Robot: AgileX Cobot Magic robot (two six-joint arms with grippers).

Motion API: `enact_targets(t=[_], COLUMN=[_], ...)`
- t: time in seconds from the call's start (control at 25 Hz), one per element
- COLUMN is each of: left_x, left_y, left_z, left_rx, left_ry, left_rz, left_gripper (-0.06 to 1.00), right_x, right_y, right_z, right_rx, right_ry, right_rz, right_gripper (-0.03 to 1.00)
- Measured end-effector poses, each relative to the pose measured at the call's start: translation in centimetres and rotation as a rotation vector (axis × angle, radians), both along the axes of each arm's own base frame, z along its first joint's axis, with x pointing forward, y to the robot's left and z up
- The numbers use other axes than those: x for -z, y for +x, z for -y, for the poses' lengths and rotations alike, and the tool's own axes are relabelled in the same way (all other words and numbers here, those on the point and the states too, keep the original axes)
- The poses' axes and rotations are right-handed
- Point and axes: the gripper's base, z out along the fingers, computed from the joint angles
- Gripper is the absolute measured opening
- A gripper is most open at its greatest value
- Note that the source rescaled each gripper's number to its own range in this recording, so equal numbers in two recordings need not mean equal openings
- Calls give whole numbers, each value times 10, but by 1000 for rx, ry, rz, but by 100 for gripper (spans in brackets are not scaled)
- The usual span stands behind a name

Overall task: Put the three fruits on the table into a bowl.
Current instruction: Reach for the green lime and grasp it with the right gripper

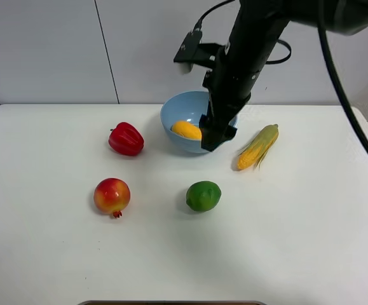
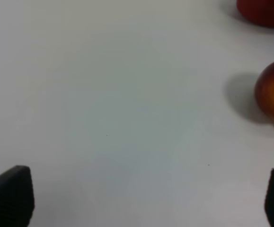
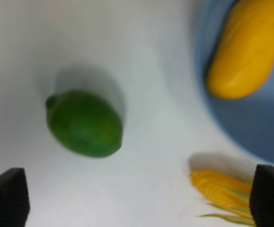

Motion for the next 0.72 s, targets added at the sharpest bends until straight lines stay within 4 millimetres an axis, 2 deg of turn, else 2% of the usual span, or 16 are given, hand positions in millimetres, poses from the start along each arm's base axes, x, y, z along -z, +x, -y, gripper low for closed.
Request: enact_targets(t=[0.2,0.36,0.52,0.72], left_x=[0,0,0,0], left_y=[0,0,0,0], left_z=[0,0,0,0], left_rx=[0,1,1,1], left_ry=[0,1,1,1], left_rz=[0,0,0,0], left_gripper=[100,100,100,100], right_x=[31,49,60,67], right_y=[-20,-27,-29,-27], right_z=[-7,-9,-7,-9], right_rx=[-80,-101,-108,-121], right_ry=[-97,-117,-118,-117], right_rz=[-49,-48,-46,-33], right_gripper=[87,87,97,100])
